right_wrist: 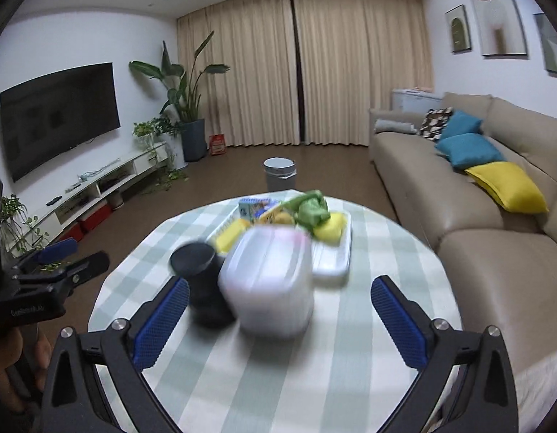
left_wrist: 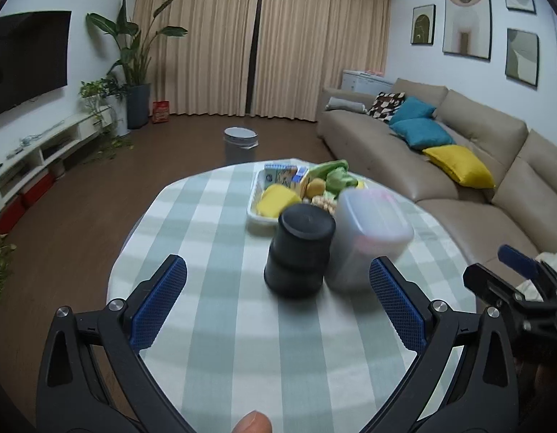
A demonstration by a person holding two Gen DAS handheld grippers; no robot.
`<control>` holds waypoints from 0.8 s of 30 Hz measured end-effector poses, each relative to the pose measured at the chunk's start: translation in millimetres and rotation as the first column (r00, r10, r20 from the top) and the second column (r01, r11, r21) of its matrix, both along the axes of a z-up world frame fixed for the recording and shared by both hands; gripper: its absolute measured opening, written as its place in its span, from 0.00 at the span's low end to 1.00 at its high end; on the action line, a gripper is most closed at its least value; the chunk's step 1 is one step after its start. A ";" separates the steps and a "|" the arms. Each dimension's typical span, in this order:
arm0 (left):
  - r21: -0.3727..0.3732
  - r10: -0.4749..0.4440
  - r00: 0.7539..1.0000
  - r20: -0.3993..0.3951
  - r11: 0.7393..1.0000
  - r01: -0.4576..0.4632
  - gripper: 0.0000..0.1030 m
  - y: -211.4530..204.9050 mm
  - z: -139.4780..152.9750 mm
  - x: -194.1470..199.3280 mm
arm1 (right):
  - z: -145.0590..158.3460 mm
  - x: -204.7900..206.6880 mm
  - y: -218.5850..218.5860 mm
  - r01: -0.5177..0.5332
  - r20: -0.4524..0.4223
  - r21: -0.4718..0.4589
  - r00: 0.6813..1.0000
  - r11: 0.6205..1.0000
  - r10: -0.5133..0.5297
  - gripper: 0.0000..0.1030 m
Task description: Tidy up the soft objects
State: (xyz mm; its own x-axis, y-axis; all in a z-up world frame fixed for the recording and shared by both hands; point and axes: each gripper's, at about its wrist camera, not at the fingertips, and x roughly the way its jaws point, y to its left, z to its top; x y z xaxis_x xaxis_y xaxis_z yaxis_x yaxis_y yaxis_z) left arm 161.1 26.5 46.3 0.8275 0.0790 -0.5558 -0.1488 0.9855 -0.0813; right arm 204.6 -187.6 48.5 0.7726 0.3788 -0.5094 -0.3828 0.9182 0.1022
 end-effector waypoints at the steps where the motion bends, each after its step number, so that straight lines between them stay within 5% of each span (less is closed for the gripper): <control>1: 0.018 0.023 1.000 -0.021 1.000 -0.023 1.00 -3.8 -2.5 -2.3 | -5.1 -12.5 -0.5 0.015 -0.006 0.020 1.000 1.000 -0.015 1.00; 5: 0.062 0.042 0.997 -0.057 0.997 -0.039 1.00 -14.6 -5.6 -10.3 | -12.6 -36.7 0.5 0.053 -0.015 0.021 0.998 0.998 -0.053 1.00; 14: 0.043 0.001 0.999 -0.047 0.999 0.001 1.00 -24.3 -3.6 -24.0 | -13.0 -61.4 -4.6 0.121 -0.017 -0.028 0.992 0.992 -0.121 1.00; 24: 0.020 0.011 0.993 -0.120 1.000 -0.009 1.00 -23.0 -16.9 -15.4 | -17.2 -63.6 0.4 0.130 -0.013 -0.078 0.991 0.988 -0.131 1.00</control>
State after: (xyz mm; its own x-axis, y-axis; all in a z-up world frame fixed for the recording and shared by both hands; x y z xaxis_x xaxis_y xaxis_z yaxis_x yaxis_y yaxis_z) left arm 145.7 3.5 29.4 0.7539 0.0989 -0.6495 -0.1665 0.9851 -0.0432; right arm 141.0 -187.3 31.3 0.8032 0.2347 -0.5476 -0.2580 0.9655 0.0355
